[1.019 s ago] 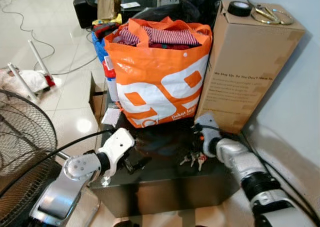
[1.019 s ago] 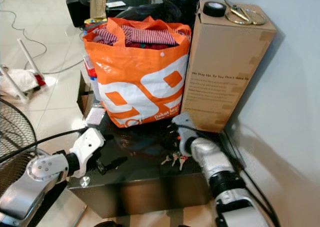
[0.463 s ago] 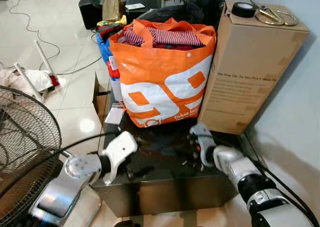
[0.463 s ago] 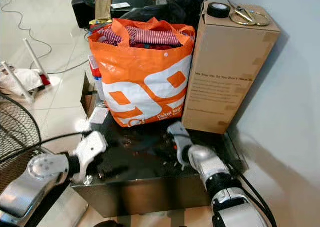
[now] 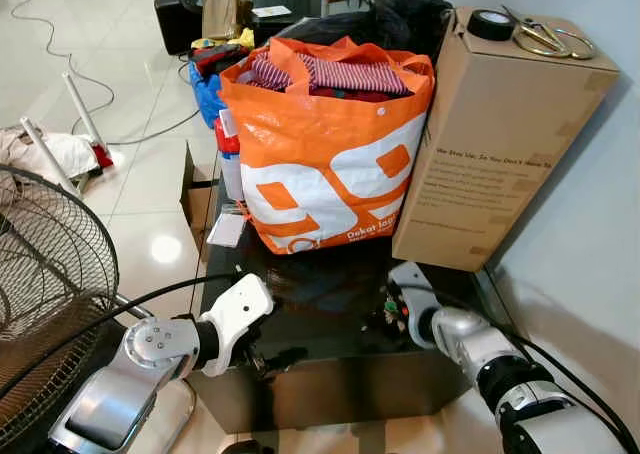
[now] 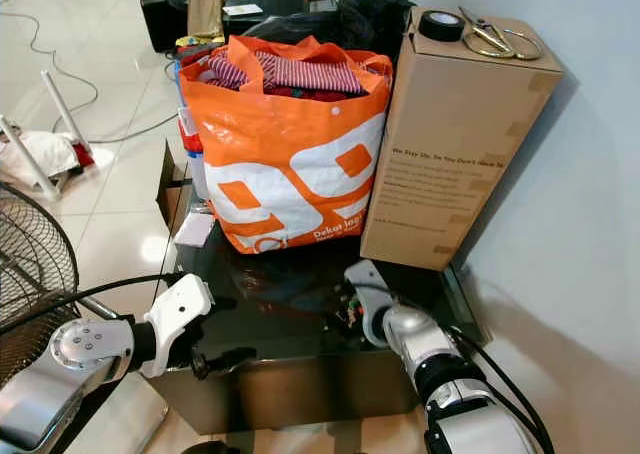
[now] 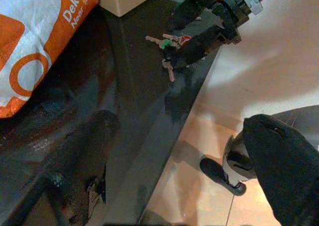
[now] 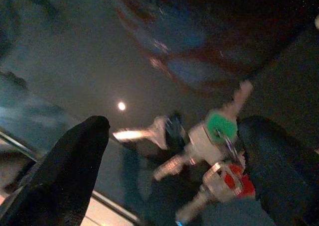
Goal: Hang keys on a hook
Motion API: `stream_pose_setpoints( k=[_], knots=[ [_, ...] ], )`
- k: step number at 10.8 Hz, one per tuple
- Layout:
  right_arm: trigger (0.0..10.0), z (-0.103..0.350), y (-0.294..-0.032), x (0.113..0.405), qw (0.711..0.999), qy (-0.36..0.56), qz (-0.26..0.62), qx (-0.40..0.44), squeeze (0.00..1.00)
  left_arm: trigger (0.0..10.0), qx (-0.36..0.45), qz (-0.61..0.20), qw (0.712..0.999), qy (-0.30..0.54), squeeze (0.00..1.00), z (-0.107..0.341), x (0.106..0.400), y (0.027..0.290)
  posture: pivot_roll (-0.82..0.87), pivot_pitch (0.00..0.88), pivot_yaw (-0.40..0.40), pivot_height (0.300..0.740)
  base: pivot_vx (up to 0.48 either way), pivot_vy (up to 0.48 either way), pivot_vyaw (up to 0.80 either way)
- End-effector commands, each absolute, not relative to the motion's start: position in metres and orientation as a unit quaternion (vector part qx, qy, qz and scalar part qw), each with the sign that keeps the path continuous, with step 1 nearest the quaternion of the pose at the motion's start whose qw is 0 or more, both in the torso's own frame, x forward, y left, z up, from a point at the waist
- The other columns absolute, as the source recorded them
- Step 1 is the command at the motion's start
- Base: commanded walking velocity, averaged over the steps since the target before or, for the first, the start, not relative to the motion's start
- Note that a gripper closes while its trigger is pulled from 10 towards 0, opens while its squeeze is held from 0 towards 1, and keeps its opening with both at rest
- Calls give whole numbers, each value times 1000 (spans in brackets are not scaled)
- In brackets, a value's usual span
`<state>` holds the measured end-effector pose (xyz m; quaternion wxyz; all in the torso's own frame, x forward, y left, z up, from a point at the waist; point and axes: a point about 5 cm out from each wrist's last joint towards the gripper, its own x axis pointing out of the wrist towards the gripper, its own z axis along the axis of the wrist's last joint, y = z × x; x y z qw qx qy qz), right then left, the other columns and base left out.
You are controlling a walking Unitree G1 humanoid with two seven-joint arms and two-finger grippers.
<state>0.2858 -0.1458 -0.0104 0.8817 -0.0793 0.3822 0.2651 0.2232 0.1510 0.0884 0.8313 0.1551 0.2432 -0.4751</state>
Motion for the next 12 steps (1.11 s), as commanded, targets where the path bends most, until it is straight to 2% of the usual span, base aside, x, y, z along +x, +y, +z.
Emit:
stream_pose_setpoints(
  k=[1, 2, 3, 4, 5, 6, 7, 12],
  knots=[
    [8314, -9, -151, 289, 884, 382, 252, -90, 0, 10000, 155, -481, 832, 230, 1000, 97, 227, 149, 8, 0, -40, 740, 0, 0, 0],
    [5020, -9, -151, 289, 886, 384, 247, -85, 0, 10000, 155, -483, 830, 231, 1000, 97, 227, 148, 8, 0, -38, 740, 0, 0, 0],
    [3765, -10, -152, 289, 892, 381, 232, -74, 0, 10000, 154, -486, 829, 232, 1000, 98, 224, 147, 10, 0, -36, 740, 0, 0, 0],
    [3686, -11, -151, 289, 894, 379, 228, -71, 0, 10000, 153, -486, 829, 232, 1000, 98, 224, 147, 11, 0, -35, 740, 0, 0, 0],
    [1765, -12, -148, 288, 897, 377, 222, -64, 0, 10000, 151, -486, 829, 232, 1000, 99, 221, 146, 16, 0, -38, 740, 0, 0, 0],
    [1451, -12, -146, 288, 899, 375, 219, -57, 0, 10000, 150, -485, 830, 232, 1000, 100, 220, 145, 19, 0, -41, 740, 0, 0, 0],
    [78, -12, -144, 289, 901, 371, 220, -51, 0, 10000, 147, -484, 831, 232, 1000, 101, 219, 144, 20, 0, -43, 740, 0, 0, 0],
    [0, -17, -133, 285, 900, 373, 217, -58, 0, 10000, 142, -480, 832, 241, 1000, 103, 215, 145, 24, 4, -51, 740, 0, 0, 0]
  ],
)
